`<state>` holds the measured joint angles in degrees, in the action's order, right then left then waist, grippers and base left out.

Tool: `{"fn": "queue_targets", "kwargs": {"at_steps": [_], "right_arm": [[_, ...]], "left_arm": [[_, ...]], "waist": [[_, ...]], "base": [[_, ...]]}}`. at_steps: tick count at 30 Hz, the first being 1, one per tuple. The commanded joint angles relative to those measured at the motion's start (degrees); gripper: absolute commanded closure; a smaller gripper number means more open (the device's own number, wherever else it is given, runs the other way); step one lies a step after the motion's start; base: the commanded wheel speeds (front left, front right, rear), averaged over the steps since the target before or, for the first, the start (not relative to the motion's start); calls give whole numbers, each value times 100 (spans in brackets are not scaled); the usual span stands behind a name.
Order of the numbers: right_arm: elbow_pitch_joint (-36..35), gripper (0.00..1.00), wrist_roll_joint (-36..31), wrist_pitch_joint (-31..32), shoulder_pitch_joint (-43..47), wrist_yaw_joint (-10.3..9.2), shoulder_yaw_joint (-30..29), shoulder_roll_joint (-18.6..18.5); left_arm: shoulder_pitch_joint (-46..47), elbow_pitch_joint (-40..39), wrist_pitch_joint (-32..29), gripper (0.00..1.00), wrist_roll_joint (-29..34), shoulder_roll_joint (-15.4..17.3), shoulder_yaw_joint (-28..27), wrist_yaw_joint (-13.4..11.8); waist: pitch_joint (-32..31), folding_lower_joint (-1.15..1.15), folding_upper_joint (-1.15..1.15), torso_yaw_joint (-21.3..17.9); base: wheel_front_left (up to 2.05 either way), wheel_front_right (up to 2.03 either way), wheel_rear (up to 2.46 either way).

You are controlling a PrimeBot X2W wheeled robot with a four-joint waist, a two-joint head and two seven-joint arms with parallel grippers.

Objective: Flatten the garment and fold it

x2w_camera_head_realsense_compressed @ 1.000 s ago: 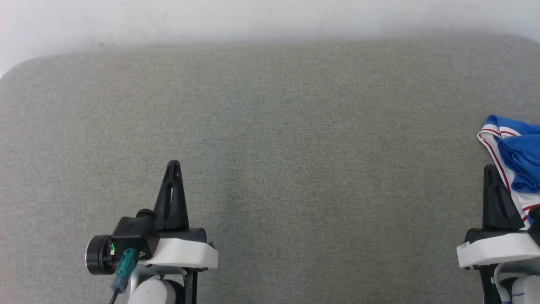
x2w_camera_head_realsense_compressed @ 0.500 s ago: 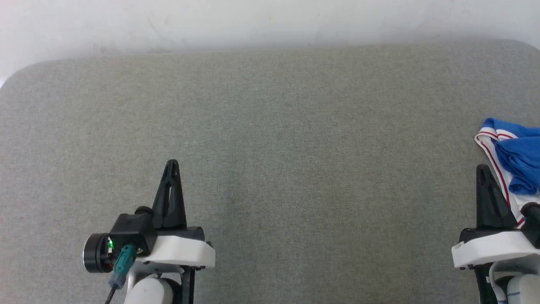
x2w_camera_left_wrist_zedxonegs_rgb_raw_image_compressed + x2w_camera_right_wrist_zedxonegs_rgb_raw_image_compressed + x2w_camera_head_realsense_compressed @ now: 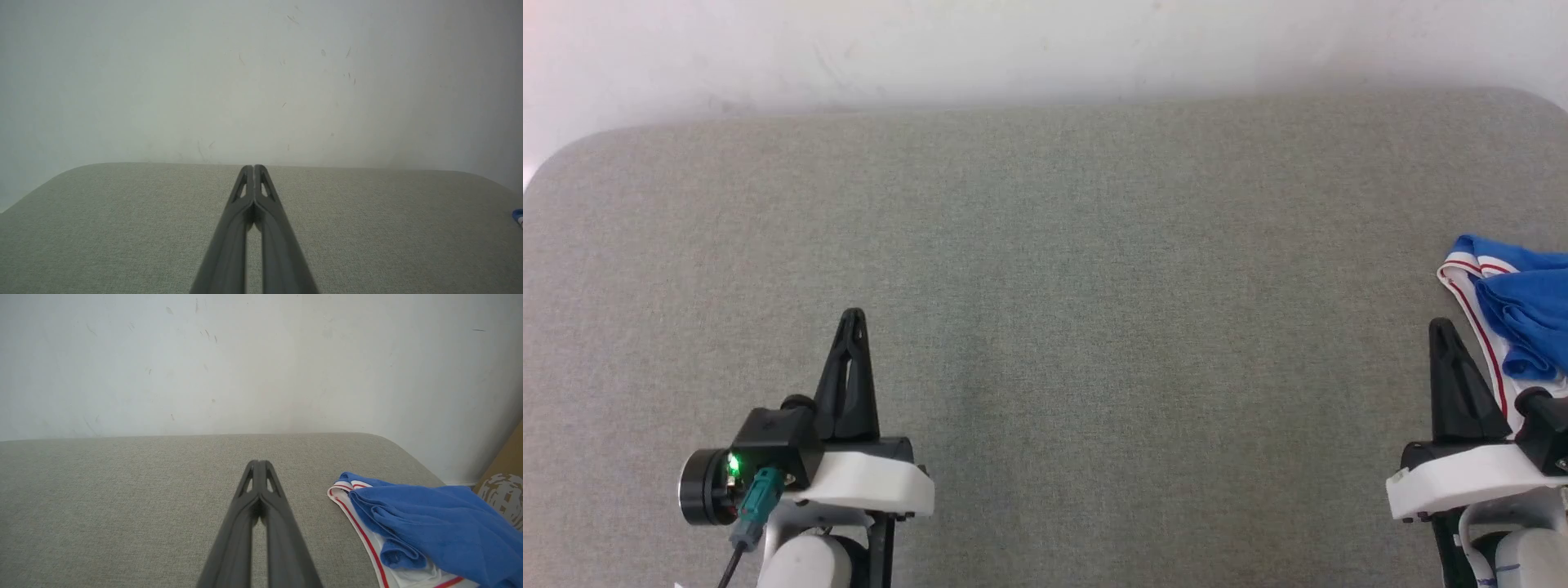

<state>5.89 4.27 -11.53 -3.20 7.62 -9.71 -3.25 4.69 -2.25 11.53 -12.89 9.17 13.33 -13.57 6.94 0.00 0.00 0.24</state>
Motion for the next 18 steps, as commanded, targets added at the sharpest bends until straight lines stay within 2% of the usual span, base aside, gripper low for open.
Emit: {"fn": "queue_targets", "kwargs": {"at_steps": [1,18], "right_arm": [[-53,100,-46,39,70,-3,33,10],[-143,100,-110,226,112,-5,191,14]], "left_arm": [[-105,34,-40,100,81,-39,-57,62],[-166,66,-227,100,284,-138,-271,280]], "waist": [[-11,0,0,0],[-126,0,0,-4]], "base": [[0,0,0],[0,0,0]]}}
